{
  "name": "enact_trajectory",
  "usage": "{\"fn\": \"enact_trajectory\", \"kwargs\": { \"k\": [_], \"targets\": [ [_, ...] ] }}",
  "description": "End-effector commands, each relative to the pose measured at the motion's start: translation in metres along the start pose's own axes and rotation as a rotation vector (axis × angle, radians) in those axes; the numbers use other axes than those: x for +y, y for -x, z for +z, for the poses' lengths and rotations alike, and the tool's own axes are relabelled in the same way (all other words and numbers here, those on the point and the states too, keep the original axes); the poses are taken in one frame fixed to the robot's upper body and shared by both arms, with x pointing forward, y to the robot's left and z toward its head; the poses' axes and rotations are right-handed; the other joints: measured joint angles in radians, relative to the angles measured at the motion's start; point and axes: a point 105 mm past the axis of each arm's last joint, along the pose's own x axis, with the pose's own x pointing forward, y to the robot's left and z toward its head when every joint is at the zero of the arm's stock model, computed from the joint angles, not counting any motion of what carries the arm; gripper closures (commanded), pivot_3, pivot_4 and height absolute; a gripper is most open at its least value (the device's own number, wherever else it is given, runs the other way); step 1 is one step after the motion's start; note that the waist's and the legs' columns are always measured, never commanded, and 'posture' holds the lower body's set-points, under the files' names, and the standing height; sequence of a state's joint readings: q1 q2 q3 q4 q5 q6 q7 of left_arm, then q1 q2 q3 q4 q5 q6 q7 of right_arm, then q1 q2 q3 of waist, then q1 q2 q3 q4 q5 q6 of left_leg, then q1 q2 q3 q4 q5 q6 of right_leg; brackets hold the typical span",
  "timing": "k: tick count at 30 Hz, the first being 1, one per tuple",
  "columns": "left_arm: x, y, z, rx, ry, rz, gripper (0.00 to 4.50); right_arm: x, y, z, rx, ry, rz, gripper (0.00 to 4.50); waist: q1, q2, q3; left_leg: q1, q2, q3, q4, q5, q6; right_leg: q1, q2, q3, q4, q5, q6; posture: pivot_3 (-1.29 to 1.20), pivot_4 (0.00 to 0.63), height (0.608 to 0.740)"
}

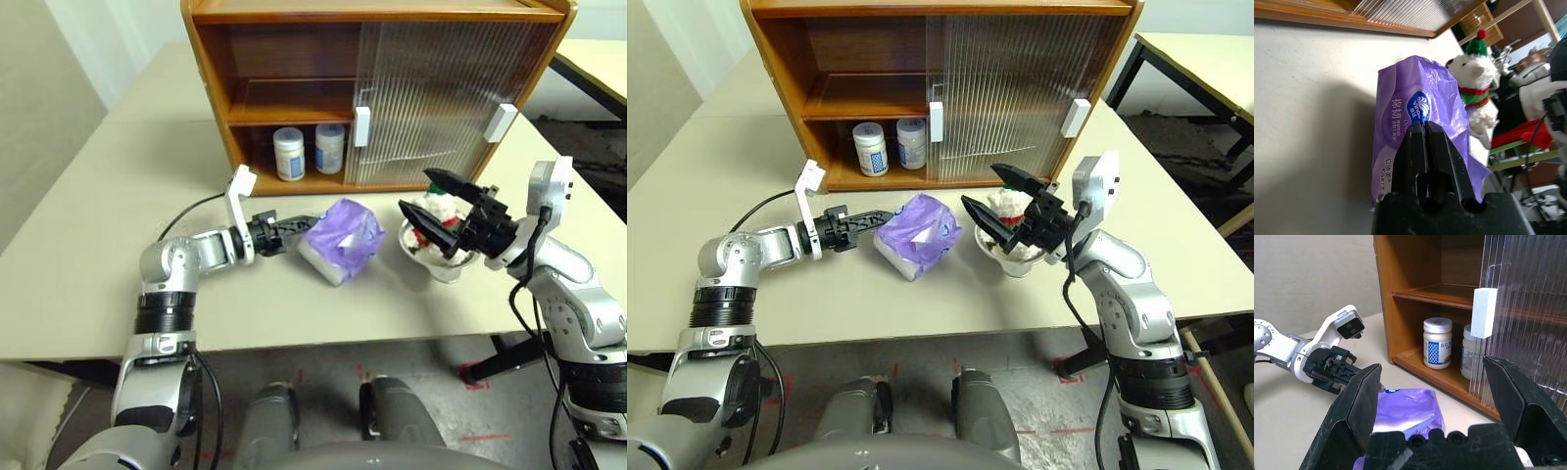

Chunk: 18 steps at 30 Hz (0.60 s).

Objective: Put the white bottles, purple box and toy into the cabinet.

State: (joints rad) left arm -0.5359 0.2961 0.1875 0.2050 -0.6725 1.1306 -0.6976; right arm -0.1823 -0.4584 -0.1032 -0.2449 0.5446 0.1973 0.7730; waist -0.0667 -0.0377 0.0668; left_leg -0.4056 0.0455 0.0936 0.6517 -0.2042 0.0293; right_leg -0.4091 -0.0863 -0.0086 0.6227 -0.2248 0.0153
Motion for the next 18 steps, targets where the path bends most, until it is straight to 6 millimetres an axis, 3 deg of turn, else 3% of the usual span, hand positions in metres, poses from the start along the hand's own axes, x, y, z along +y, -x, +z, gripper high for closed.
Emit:
{"fn": "enact_trajectory", "kwargs": {
  "k": [1,11,18],
  "targets": [
    [-0.007,0.001,0.003,-0.016,0.028,-0.026,4.47,-0.002,0.002,0.001,0.005,0.017,0.003,0.00,0.000,0.000,-0.001,0.000,0.000,0.000,0.000,0.000,0.000,0.000,0.000,0.000,0.000,0.000,0.000,-0.06,0.000,0.740],
    [0.008,0.008,-0.010,0.105,-0.078,0.062,4.47,-0.001,0.001,-0.001,0.016,0.017,0.016,0.00,0.000,0.000,-0.003,0.001,0.000,0.000,0.000,0.000,0.000,0.000,0.000,0.000,0.001,0.000,0.000,-0.06,0.000,0.740],
    [0.010,0.000,-0.020,0.223,-0.062,0.019,2.07,0.003,0.003,-0.004,0.033,0.017,0.030,0.00,0.002,-0.001,-0.003,0.000,0.000,0.000,0.000,0.000,0.000,0.000,0.000,0.000,0.000,0.000,-0.001,-0.07,0.000,0.740]
  ]
}}
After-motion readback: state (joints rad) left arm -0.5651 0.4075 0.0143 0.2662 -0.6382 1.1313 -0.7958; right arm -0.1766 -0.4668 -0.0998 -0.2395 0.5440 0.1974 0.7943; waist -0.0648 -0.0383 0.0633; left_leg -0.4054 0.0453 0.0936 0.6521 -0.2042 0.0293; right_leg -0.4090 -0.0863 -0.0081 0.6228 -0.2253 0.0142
